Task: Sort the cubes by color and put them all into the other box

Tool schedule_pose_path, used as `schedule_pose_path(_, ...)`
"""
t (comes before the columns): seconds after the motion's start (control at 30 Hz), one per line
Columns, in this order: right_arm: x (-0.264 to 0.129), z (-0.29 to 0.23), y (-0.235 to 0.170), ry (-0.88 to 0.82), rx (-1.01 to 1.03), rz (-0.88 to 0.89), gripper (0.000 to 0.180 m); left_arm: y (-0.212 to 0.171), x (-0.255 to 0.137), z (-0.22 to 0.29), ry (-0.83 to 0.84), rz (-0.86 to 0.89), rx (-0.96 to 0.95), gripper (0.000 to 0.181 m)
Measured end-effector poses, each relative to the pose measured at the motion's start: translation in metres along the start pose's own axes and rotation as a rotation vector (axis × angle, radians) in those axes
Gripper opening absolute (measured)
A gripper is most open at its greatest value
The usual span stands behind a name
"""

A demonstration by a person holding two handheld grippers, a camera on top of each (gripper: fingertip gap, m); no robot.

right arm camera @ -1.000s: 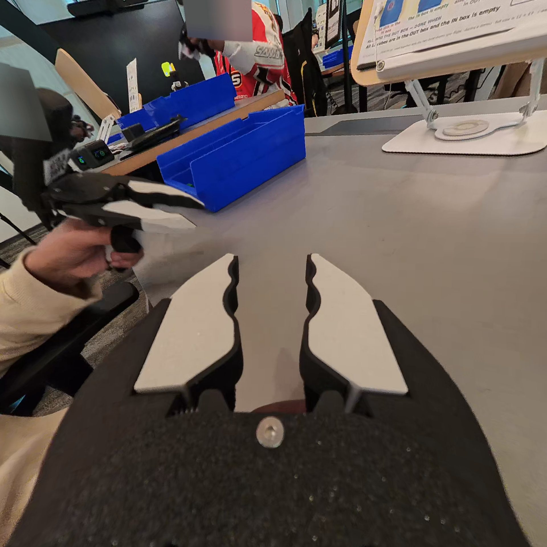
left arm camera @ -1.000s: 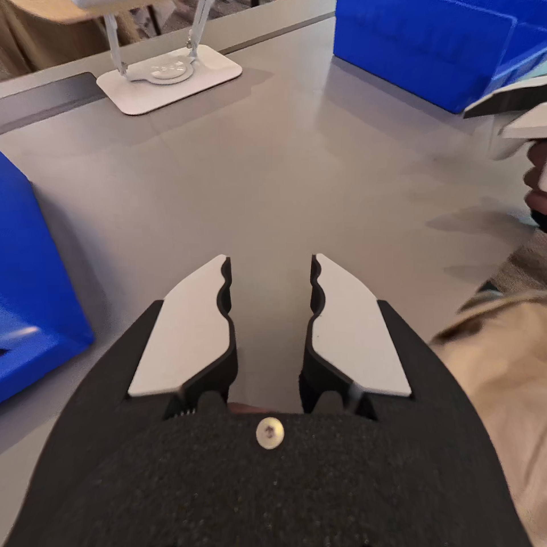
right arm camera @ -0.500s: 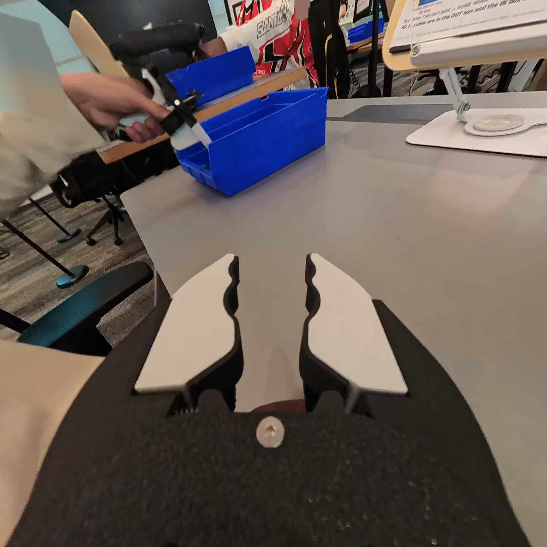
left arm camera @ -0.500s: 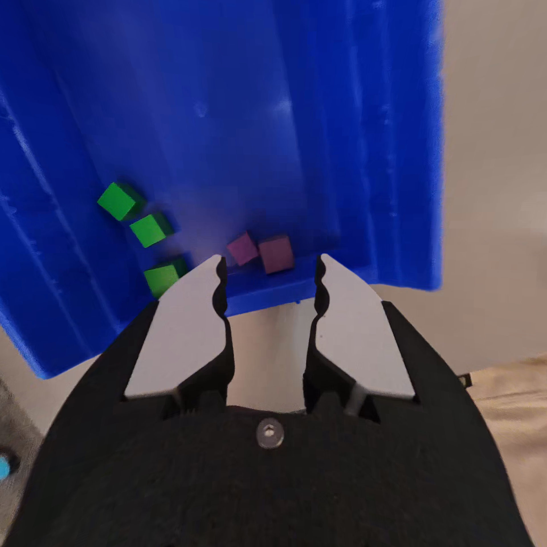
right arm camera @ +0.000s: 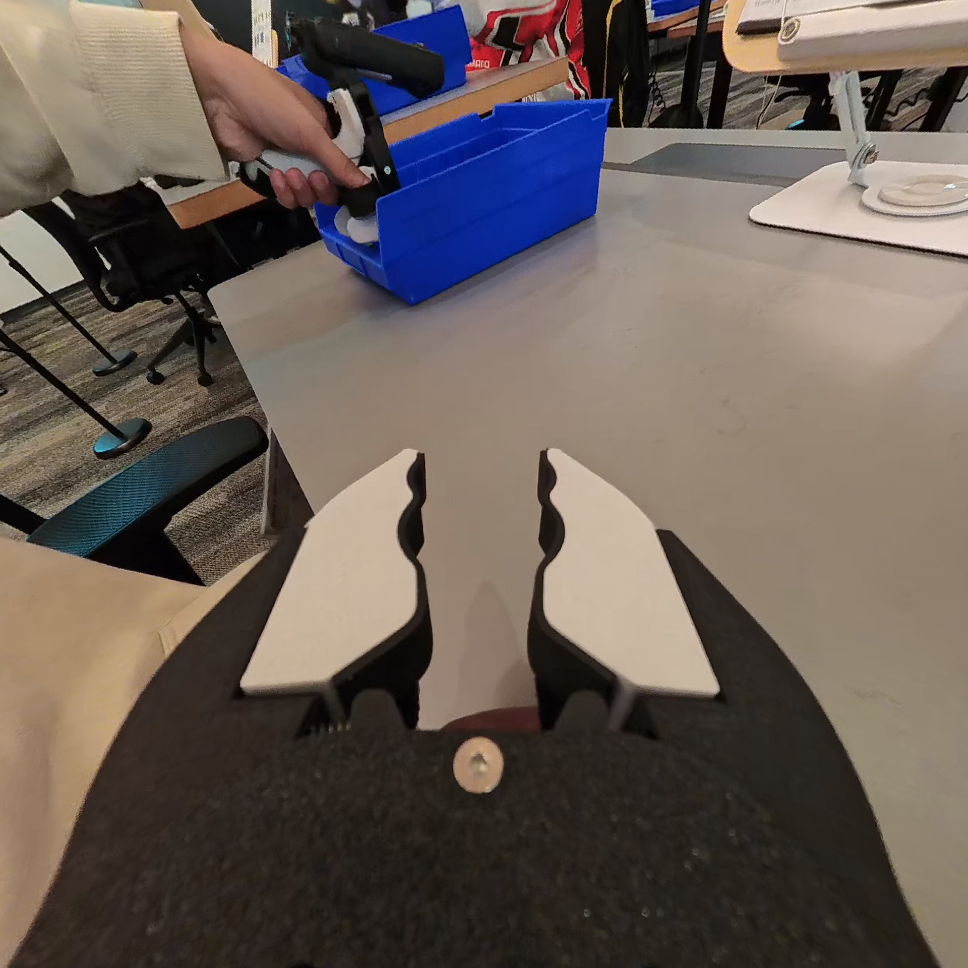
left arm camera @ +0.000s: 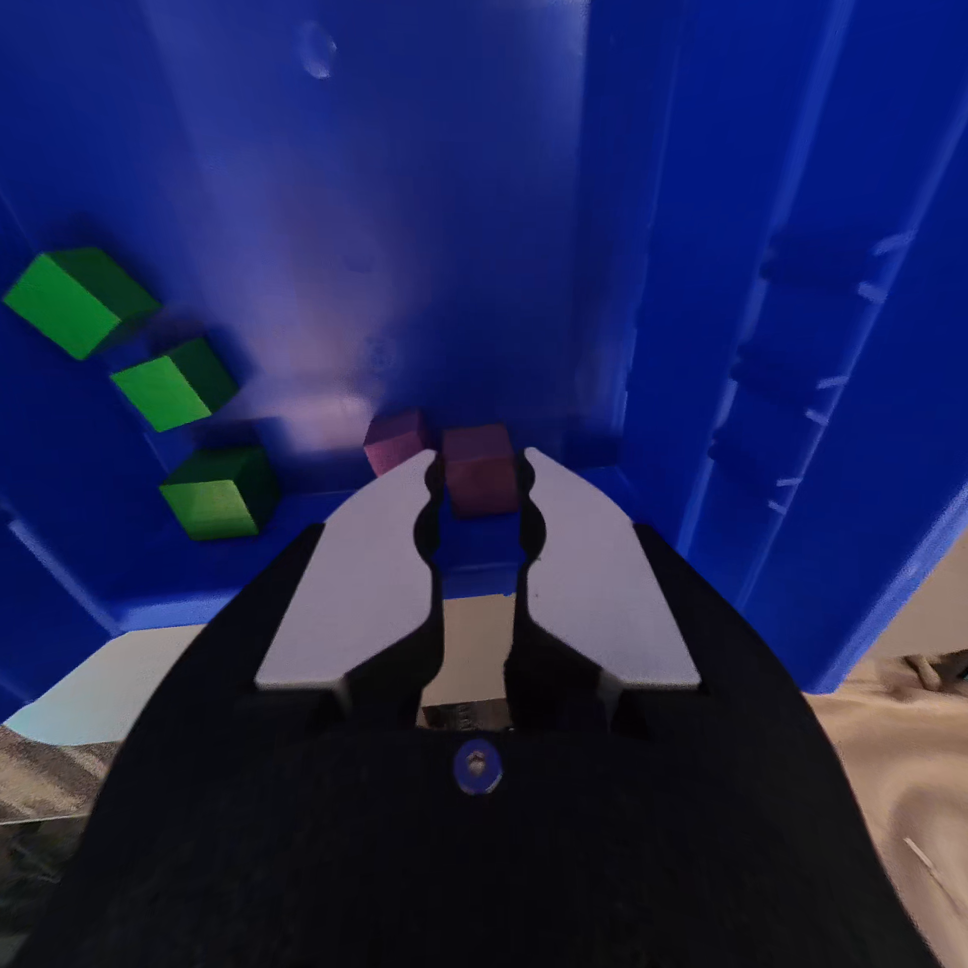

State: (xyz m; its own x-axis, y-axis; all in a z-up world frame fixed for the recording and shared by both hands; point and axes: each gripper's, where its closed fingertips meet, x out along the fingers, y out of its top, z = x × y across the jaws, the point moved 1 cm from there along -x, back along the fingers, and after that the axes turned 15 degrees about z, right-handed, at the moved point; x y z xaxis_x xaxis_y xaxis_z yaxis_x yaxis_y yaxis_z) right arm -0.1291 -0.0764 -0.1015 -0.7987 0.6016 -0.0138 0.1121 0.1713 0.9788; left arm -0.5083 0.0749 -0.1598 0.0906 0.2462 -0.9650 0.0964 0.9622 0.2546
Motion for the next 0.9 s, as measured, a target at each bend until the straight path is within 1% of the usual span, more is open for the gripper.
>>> schedule_pose_path(0.2,-0.003,0.002,0.002,-0.012,-0.013,-0.001,0.04,0.0,-0.003,-0.002,0.009,-0.005,0.024,0.026)
schedule_pose_path(0.3,-0.004,0.006,0.004,-0.024,-0.016,0.004,0.04,0.012,-0.019,-0.001,-0.043,0.071,0.043,0.025)
schedule_pose_path(0.37,-0.007,0.011,0.007,-0.038,-0.026,0.019,0.039,0.034,-0.043,0.012,-0.179,0.225,0.063,0.026)
schedule_pose_path(0.47,-0.012,0.025,0.018,-0.067,-0.029,0.07,0.037,0.061,-0.092,0.046,-0.403,0.551,0.186,0.025)
schedule_pose_path(0.53,-0.016,0.038,0.022,-0.092,0.0,0.105,0.037,0.061,-0.116,0.071,-0.5,0.743,0.291,0.025)
schedule_pose_path(0.63,-0.02,0.055,0.024,-0.119,0.064,0.141,0.037,0.048,-0.127,0.107,-0.573,0.953,0.415,0.025)
schedule_pose_path(0.73,-0.021,0.068,0.023,-0.144,0.109,0.161,0.037,0.034,-0.122,0.137,-0.643,1.075,0.463,0.025)
schedule_pose_path(0.83,-0.018,0.07,0.022,-0.137,0.156,0.169,0.037,0.022,-0.113,0.158,-0.735,1.095,0.489,0.025)
schedule_pose_path(0.9,-0.011,0.065,0.023,-0.104,0.2,0.175,0.038,0.018,-0.113,0.171,-0.81,1.107,0.518,0.025)
